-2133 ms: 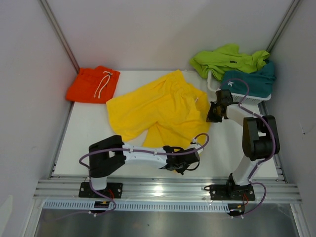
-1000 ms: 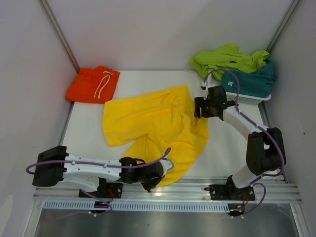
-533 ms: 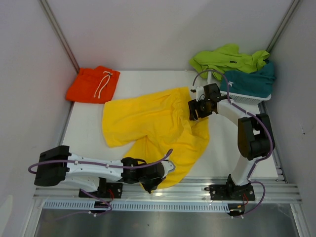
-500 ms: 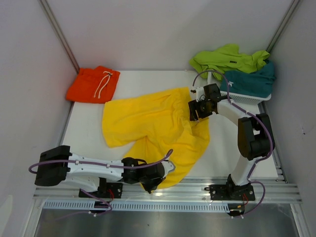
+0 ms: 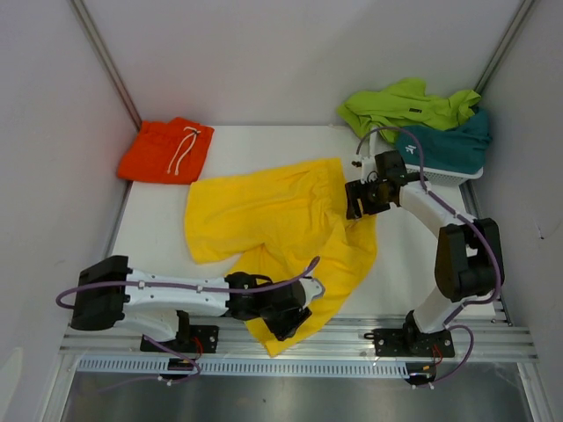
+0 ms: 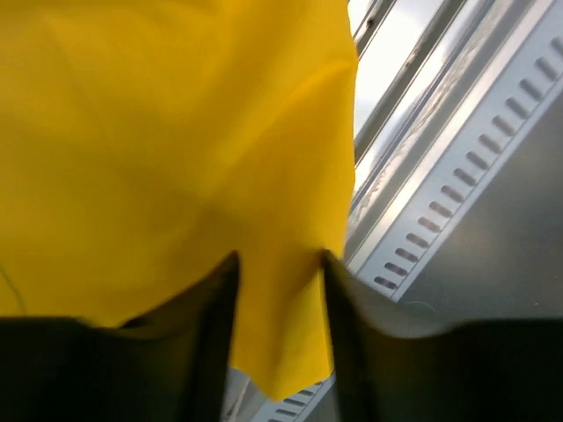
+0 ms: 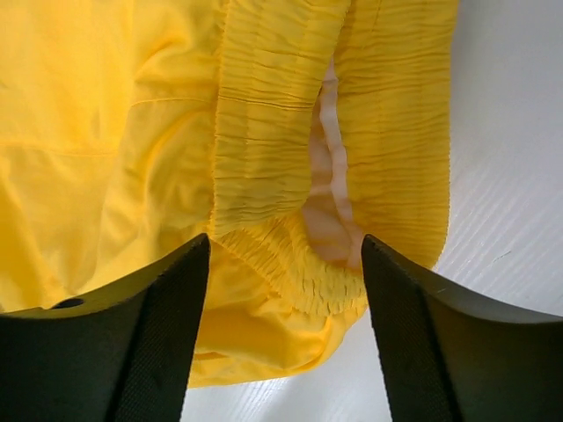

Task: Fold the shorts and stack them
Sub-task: Flatten the shorts out

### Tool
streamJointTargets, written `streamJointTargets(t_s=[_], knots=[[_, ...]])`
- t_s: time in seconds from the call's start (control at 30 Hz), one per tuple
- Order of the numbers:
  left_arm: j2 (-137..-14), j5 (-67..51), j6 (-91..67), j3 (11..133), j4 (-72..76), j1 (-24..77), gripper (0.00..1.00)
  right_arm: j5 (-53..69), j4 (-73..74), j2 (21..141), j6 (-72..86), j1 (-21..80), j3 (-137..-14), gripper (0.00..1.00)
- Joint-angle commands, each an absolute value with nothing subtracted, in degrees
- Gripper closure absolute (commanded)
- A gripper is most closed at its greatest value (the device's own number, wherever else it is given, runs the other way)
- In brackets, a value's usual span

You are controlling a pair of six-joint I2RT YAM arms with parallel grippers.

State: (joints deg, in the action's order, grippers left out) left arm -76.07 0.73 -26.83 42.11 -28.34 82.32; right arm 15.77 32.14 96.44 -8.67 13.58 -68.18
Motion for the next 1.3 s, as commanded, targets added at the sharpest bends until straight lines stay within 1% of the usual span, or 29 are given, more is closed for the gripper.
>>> streamJointTargets(t_s=[0.0,0.03,0.1,0.2,0.27,0.3,0.37,0.43,0.5,0.6,0.67,0.7,0.73,0.8,0.83,0.87,0.9,0.93,1.03,1.17,1.27], knots=[[-73.6,-1.3,-25.6,49.2,-28.9,79.4,0.44,21.7,28.5,91.9,-6.2,10.8,-65.7,0.27],[-73.1,-2.3,-25.0,51.3,-30.2,78.3,0.3,23.3,27.3,91.8,-5.3,10.3,-65.2,0.27],[-71.1,-3.4,-24.6,53.8,-30.9,74.3,0.17,23.3,27.0,92.1,-4.4,9.4,-64.8,0.29],[-68.2,-7.4,-24.3,57.2,-30.4,66.4,0.09,20.6,27.2,92.7,-3.0,9.7,-64.7,0.32],[-68.3,-7.6,-24.4,61.1,-30.3,60.4,0.06,18.8,26.7,92.5,-1.2,9.8,-63.8,0.33],[-69.1,-6.9,-24.7,62.5,-31.0,58.5,0.04,16.9,25.8,91.4,-0.3,9.7,-62.4,0.36],[-71.4,-5.3,-25.0,67.7,-30.7,54.1,0.04,15.5,24.3,89.3,5.0,9.8,-60.0,0.39],[-76.3,-4.4,-25.8,70.4,-28.3,51.1,0.04,13.6,21.2,83.9,11.2,11.0,-54.8,0.38],[-81.9,-3.3,-26.5,74.1,-24.3,49.3,0.04,8.5,19.5,77.6,15.2,14.0,-51.5,0.39],[-88.0,-4.4,-26.9,78.5,-18.8,45.4,0.04,0.1,21.8,73.9,20.0,17.7,-48.3,0.37],[-94.6,-5.9,-26.4,81.8,-16.1,43.2,0.05,-5.6,24.9,73.7,22.2,19.5,-48.3,0.37],[-96.8,-6.0,-24.7,84.4,-15.4,42.7,0.06,-6.8,25.5,73.9,22.6,19.8,-48.4,0.37],[-101.6,-6.5,-23.5,85.7,-14.9,42.3,0.06,-8.0,26.2,74.3,22.8,20.5,-48.5,0.37],[-107.0,-7.2,-19.5,93.9,-16.1,42.0,0.08,-10.3,27.0,73.7,22.9,21.2,-48.1,0.38],[-112.5,-7.8,-17.9,98.6,-17.0,41.7,0.08,-10.8,27.0,73.5,22.7,22.1,-47.8,0.38],[-115.5,-8.7,-15.2,100.8,-19.1,41.6,0.1,-11.7,27.1,73.1,22.2,22.1,-47.5,0.38],[-118.0,-8.7,-14.4,107.8,-20.6,41.1,0.1,-12.0,27.3,73.2,21.9,22.1,-47.5,0.38],[-122.6,-8.9,-13.7,110.1,-22.1,40.6,0.09,-12.6,27.5,73.4,21.7,22.2,-47.5,0.37],[-126.9,-10.6,-12.5,115.7,-23.4,38.9,0.07,-13.6,28.3,74.3,23.4,22.3,-47.5,0.37],[-130.1,-12.5,-9.9,117.9,-21.4,36.7,0.05,-13.9,27.9,74.9,25.7,22.5,-46.1,0.38],[-134.5,-12.9,-7.8,125.0,-23.8,34.9,0.05,-14.4,28.2,75.3,26.9,23.0,-45.3,0.4]])
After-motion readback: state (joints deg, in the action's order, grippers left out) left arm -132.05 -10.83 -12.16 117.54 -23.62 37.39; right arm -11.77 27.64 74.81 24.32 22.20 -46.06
